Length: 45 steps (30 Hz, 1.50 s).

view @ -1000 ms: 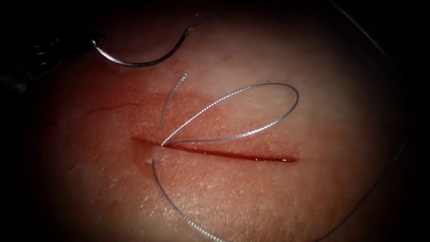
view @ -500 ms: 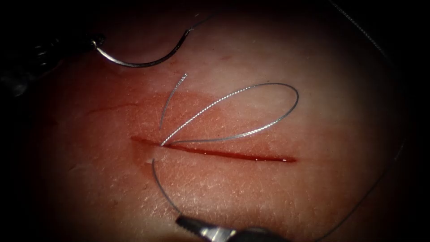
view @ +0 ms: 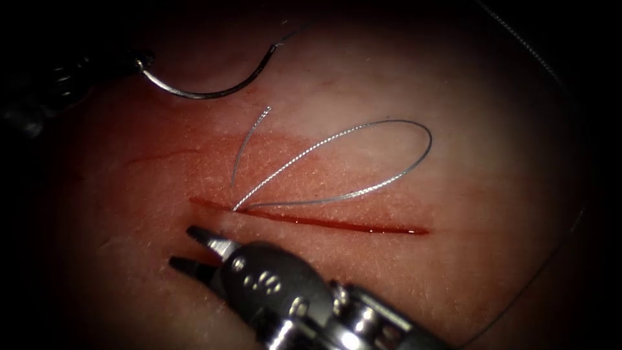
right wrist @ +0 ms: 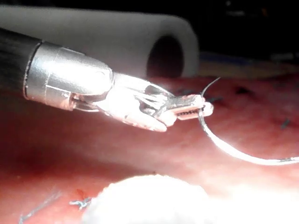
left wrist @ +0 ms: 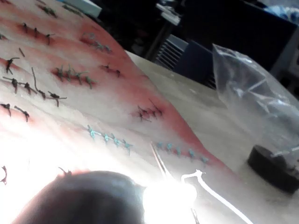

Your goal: Wound Closure

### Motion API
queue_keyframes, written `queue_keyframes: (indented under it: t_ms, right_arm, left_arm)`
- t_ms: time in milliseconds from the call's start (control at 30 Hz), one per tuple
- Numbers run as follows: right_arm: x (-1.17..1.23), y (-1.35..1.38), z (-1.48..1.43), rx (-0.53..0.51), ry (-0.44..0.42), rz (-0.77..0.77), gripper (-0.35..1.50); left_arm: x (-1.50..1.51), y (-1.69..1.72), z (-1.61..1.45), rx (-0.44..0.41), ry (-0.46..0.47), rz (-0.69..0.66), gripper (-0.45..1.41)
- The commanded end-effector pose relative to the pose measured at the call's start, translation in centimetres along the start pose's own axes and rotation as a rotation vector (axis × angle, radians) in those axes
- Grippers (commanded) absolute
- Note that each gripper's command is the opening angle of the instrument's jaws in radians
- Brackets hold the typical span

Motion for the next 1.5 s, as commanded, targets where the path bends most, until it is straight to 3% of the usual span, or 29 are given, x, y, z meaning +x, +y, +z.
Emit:
queue_keyframes:
  t_ms: [33, 100, 167, 267, 300, 367, 500, 567, 967, 1033, 1200, 1367, 1500]
  right_arm:
    - [0.06, 0.12, 0.02, -0.034, 0.005, 0.018, 0.44]
    - [-0.06, 0.11, 0.09, -0.097, -0.010, 0.047, 0.57]
    - [-0.19, 0.06, 0.13, -0.144, -0.036, 0.087, 0.59]
    - [-0.34, 0.02, 0.14, -0.120, -0.114, 0.100, 0.51]
    - [-0.46, -0.03, 0.18, -0.094, -0.185, 0.092, 0.57]
    - [-0.55, -0.07, 0.24, -0.093, -0.200, 0.094, 0.63]
    - [-0.63, -0.08, 0.31, -0.088, -0.194, 0.107, 0.44]
    - [-0.65, -0.08, 0.31, -0.082, -0.193, 0.105, -0.35]
    - [-0.77, -0.01, 0.13, -0.042, -0.283, 0.088, -0.35]
    - [-0.97, 0.19, -0.11, -0.024, -0.327, 0.065, -0.35]
    - [-1.38, 0.67, -0.53, -0.111, -0.371, 0.084, -0.35]
    - [-2.03, 1.56, -1.30, -0.211, -0.428, 0.144, -0.35]
    - [-2.36, 2.18, -1.89, -0.288, -0.462, 0.191, -0.35]
  left_arm:
    - [-0.12, -0.02, 0.07, 0.004, -0.004, 0.008, -0.45]
    - [-0.12, -0.02, 0.07, 0.004, -0.004, 0.009, -0.45]
    - [-0.12, -0.02, 0.07, 0.004, -0.004, 0.009, -0.45]
    - [-0.12, -0.02, 0.07, 0.004, -0.004, 0.009, -0.45]
    - [-0.12, -0.02, 0.07, 0.004, -0.004, 0.009, -0.45]
    - [-0.12, -0.02, 0.07, 0.004, -0.004, 0.009, -0.45]
    - [-0.12, -0.02, 0.07, 0.004, -0.004, 0.009, -0.45]
    - [-0.12, -0.02, 0.07, 0.004, -0.004, 0.009, -0.45]
    - [-0.12, -0.02, 0.07, 0.004, -0.004, 0.009, -0.45]
    - [-0.12, -0.02, 0.07, 0.004, -0.004, 0.009, -0.45]
    - [-0.12, -0.02, 0.07, 0.004, -0.004, 0.009, -0.45]
    - [-0.12, -0.02, 0.07, 0.004, -0.004, 0.009, -0.45]
    - [-0.12, -0.02, 0.07, 0.004, -0.004, 0.009, -0.45]
